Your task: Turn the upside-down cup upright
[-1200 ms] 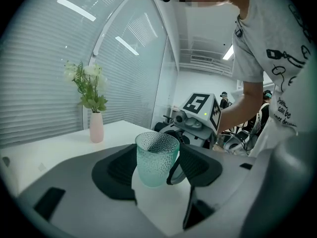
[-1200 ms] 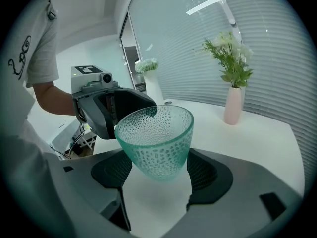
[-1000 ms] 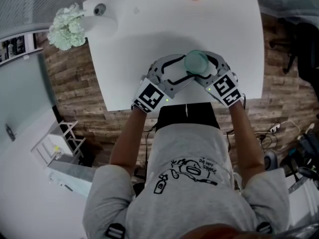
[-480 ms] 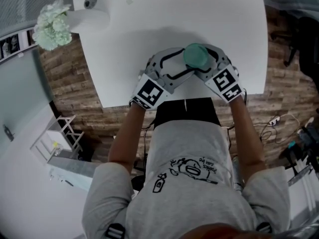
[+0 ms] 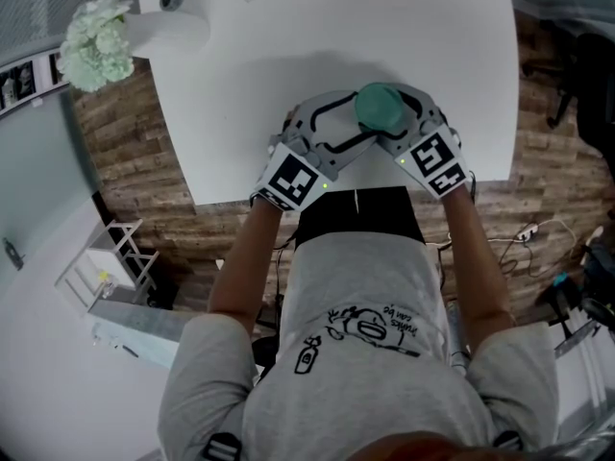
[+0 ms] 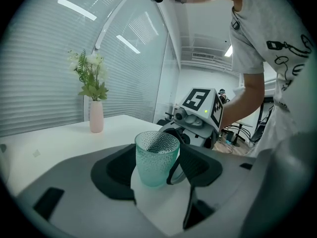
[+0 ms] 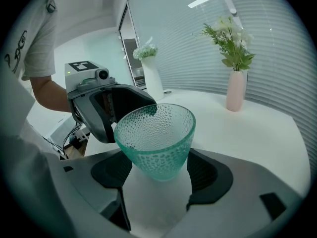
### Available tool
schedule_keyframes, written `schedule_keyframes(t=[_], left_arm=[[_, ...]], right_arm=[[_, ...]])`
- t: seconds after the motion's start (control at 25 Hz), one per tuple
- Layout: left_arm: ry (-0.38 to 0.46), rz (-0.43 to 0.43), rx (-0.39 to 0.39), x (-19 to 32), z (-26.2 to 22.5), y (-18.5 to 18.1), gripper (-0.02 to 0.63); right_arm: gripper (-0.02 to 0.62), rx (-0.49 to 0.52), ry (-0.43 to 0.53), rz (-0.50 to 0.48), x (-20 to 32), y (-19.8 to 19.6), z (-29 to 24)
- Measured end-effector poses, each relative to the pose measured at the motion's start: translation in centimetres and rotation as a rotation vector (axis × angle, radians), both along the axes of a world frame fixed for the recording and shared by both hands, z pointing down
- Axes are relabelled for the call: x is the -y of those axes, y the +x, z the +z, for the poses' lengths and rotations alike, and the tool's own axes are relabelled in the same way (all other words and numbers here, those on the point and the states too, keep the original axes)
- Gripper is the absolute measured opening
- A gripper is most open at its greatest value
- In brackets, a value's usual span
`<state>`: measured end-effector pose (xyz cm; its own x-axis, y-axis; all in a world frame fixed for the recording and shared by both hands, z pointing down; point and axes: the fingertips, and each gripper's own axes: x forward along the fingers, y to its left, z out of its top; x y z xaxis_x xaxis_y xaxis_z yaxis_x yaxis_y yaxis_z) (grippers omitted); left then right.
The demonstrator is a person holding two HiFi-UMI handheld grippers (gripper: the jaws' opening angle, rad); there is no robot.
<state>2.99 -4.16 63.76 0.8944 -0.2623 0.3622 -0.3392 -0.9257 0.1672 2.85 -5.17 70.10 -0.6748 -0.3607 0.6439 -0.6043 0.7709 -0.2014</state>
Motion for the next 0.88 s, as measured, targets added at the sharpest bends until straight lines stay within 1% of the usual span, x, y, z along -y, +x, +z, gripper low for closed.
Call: schedule_keyframes(t=[0.2, 0.6, 0.88], left_arm=[[-0.034, -0.016, -0.009, -0.2, 0.4, 0.0, 0.276], [-0.065, -0.07, 0.024, -0.9, 1.2, -0.8, 0.288], [-0.102, -0.125, 0.032, -2.2, 0.4, -2.1, 0.287]], right_arm=[[0.354, -0.007, 0.003, 0.006, -0.2, 0.1, 0.1], [0.354, -0.024, -0.003, 0.036, -1.2, 1.6, -0.3], [0.354, -0.018, 0.005, 0.087, -2.0, 3.1, -2.1]])
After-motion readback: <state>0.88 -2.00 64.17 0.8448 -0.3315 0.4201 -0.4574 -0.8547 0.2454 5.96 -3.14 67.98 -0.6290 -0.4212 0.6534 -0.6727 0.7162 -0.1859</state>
